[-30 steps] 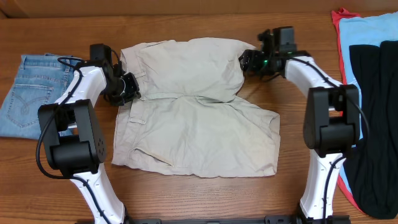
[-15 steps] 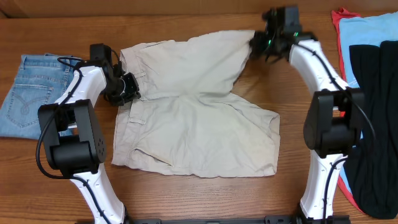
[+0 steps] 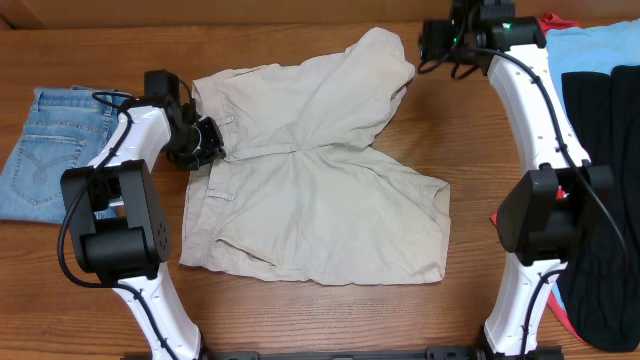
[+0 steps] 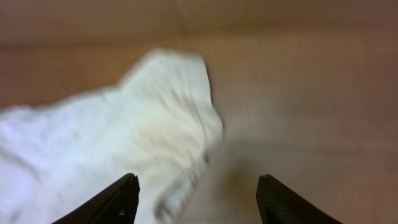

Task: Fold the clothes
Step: 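Hold the waistband with the left gripper and pull the right corner outward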

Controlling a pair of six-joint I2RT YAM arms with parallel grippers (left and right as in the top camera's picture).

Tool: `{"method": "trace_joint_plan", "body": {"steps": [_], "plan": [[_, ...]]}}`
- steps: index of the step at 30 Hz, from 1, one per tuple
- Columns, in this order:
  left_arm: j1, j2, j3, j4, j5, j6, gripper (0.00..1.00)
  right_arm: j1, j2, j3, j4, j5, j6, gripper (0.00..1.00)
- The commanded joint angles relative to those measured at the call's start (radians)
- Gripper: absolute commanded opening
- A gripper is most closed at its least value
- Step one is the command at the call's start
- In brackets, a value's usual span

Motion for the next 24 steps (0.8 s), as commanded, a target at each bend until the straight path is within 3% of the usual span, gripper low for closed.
{"method": "trace_joint_plan", "body": {"steps": [1,9,24], "plan": [[0.009,-0.001,-0.002,-0.013,-0.079,0.001,0.04,-0.003,0.034,0.001,-0.056,0.018,-0.005,0.65],[0.009,-0.001,-0.002,-0.017,-0.078,0.0,0.04,0.011,0.173,-0.022,-0.069,-0.045,-0.005,0.64],[0.009,-0.001,-0.002,-0.021,-0.078,0.0,0.04,0.06,0.3,-0.025,0.098,-0.072,0.03,0.6]]}}
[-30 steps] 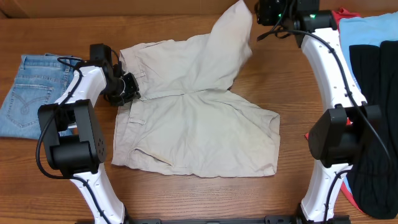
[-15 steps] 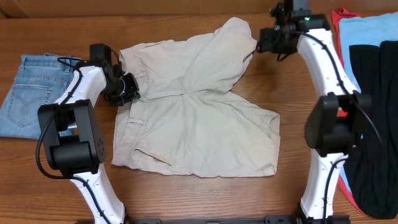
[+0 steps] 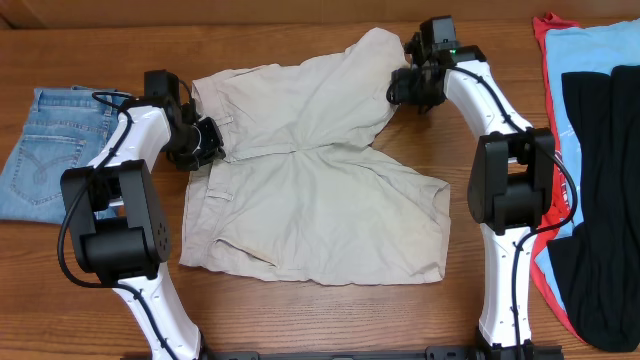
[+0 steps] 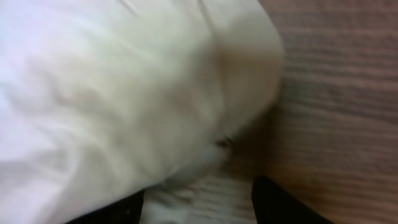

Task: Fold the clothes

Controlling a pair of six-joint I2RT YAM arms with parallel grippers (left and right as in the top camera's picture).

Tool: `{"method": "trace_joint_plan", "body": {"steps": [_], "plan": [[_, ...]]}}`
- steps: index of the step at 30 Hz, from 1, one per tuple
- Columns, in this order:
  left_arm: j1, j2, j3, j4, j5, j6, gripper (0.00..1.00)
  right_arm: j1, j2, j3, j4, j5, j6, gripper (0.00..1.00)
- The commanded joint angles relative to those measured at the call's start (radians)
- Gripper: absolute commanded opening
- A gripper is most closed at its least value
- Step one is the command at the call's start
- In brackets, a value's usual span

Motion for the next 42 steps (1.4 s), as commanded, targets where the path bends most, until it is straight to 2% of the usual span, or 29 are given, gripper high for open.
{"method": "trace_joint_plan", "body": {"steps": [1,4,6,11,15,17,24,28,36,42], "plan": [[0.009,-0.001,-0.003,-0.015,-0.076,0.0,0.04,0.007,0.019,0.001,0.016,-0.022,0.014,0.6],[0.009,-0.001,-0.003,-0.015,-0.076,0.0,0.04,0.016,0.019,0.001,0.028,-0.023,0.014,0.58],[0.009,-0.001,-0.003,-0.015,-0.077,0.0,0.04,0.018,0.019,0.001,0.027,-0.022,0.014,0.49],[0.009,-0.001,-0.003,-0.016,-0.076,0.0,0.04,0.018,0.019,0.001,0.002,-0.021,0.014,0.05],[0.009,-0.001,-0.003,-0.017,-0.076,0.0,0.04,0.013,0.015,0.007,-0.07,0.019,0.028,0.04],[0.009,-0.001,-0.003,-0.019,-0.076,0.001,0.04,-0.002,0.0,0.02,-0.123,0.081,0.083,0.04],[0.009,-0.001,-0.003,-0.023,-0.077,0.001,0.04,-0.084,-0.159,0.032,-0.218,0.222,0.178,0.04],[0.009,-0.001,-0.003,-0.026,-0.08,0.002,0.04,-0.131,-0.226,0.032,-0.312,0.217,0.203,0.04],[0.009,-0.001,-0.003,-0.026,-0.08,0.005,0.04,-0.158,-0.228,-0.002,-0.53,0.218,0.201,0.04],[0.009,-0.001,-0.003,-0.03,-0.08,0.009,0.04,-0.158,-0.228,-0.019,-0.62,0.223,0.202,0.16]]}}
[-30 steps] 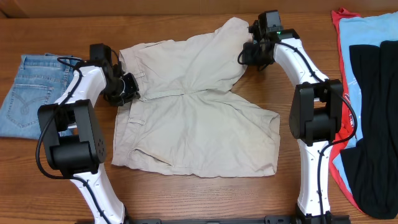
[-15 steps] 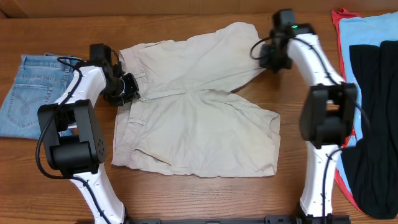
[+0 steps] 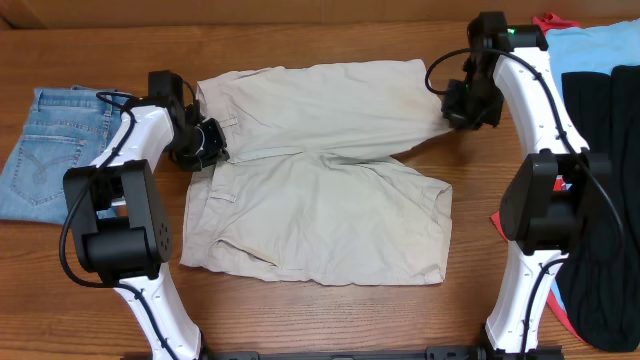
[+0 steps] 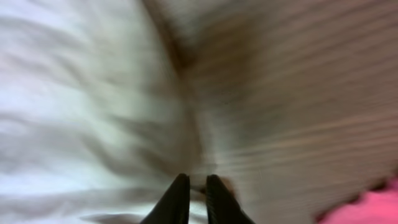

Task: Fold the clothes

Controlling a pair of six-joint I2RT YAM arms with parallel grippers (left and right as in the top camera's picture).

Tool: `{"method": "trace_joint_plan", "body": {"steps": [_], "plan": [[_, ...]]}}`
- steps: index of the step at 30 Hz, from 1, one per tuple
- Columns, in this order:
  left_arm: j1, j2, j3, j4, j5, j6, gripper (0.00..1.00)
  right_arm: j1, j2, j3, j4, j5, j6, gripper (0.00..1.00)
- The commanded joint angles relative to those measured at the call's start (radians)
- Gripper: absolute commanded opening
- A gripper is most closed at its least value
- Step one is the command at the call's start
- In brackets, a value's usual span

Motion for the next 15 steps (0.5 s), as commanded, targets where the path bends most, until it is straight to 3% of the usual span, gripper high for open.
{"method": "trace_joint_plan", "body": {"steps": [1,4,7,11,15], "plan": [[0.02,-0.001,-0.004,-0.013,-0.089,0.01,0.04,-0.039,-0.014,-0.012,-0.029,0.089,0.003,0.17],[0.02,-0.001,-0.004,-0.013,-0.089,0.012,0.05,-0.039,-0.014,-0.015,-0.037,0.109,0.003,0.28],[0.02,-0.001,-0.004,-0.013,-0.089,0.012,0.06,-0.039,-0.014,-0.015,-0.027,0.108,0.003,0.28],[0.02,-0.001,-0.004,-0.014,-0.089,0.012,0.07,-0.038,-0.014,-0.015,-0.002,0.039,-0.022,0.24],[0.02,-0.001,-0.003,-0.012,-0.118,0.017,0.08,-0.035,-0.014,-0.015,0.057,-0.232,-0.2,0.14]]}}
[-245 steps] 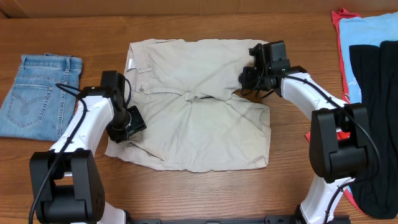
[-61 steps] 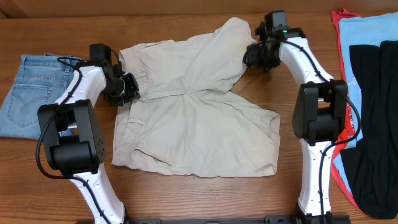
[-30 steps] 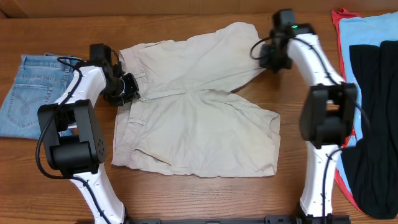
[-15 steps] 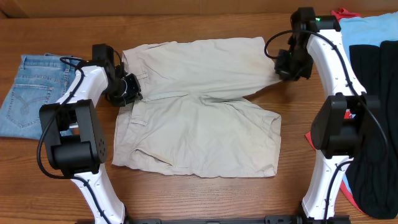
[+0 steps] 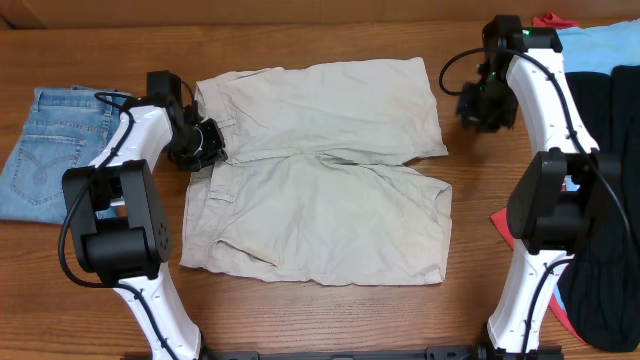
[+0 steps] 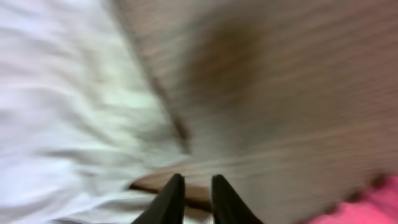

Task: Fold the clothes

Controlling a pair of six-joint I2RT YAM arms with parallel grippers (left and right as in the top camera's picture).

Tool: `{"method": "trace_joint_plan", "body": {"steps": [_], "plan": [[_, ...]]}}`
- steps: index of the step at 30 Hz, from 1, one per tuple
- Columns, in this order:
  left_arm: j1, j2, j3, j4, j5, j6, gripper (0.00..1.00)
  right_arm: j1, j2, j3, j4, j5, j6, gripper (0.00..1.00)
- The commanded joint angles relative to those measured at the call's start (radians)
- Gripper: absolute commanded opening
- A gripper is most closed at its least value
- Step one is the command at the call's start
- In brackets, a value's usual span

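Note:
Beige shorts [image 5: 320,170] lie spread flat on the wooden table [image 5: 330,320], waistband to the left, both legs pointing right. My left gripper [image 5: 210,143] sits at the waistband's left edge and looks shut on the cloth there. My right gripper [image 5: 478,105] hovers right of the upper leg's hem, apart from the cloth. In the right wrist view its jaws [image 6: 198,186] stand a narrow gap apart with only bare wood between them, and the blurred shorts [image 6: 74,93] fill the left side.
Folded blue jeans [image 5: 50,150] lie at the far left. A pile at the right edge holds a black garment [image 5: 605,200], a light blue one [image 5: 600,45] and a red one [image 5: 550,22].
My right gripper let go of the upper leg's hem and now sits a little further right, off the cloth. The leg lies flat. The left arm has not moved.
The upper leg lay bunched and folded over toward the back, with my right gripper open above it. Then that gripper was down on the bunched leg. Later it held the hem stretched out to the right; now the leg lies flat and free.

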Motion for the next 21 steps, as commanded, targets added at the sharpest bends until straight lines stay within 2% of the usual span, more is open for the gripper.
{"method": "trace_joint_plan", "body": {"steps": [1,7,11,13,16,18,21], "plan": [[0.017,-0.001,-0.003,-0.006,-0.109,0.035,0.08,0.007,-0.014,-0.004,0.031,-0.243,-0.142,0.12],[0.032,-0.026,0.046,-0.017,-0.111,0.09,0.11,0.013,-0.014,-0.004,0.035,-0.263,-0.157,0.04],[0.049,-0.071,0.102,-0.03,-0.117,0.089,0.18,0.01,-0.014,-0.004,0.035,-0.263,-0.156,0.07],[0.052,-0.097,0.121,-0.041,-0.147,0.089,0.26,0.007,-0.014,-0.004,0.032,-0.263,-0.156,0.08],[0.052,-0.14,0.132,-0.066,-0.217,0.089,0.59,0.003,-0.014,-0.004,0.031,-0.263,-0.157,0.2],[0.052,-0.164,0.132,-0.092,-0.244,0.089,0.65,0.002,-0.014,-0.004,0.032,-0.262,-0.16,0.27],[0.052,-0.2,0.132,-0.161,-0.245,0.083,0.65,0.002,-0.019,-0.004,0.024,-0.236,-0.159,0.38]]}}
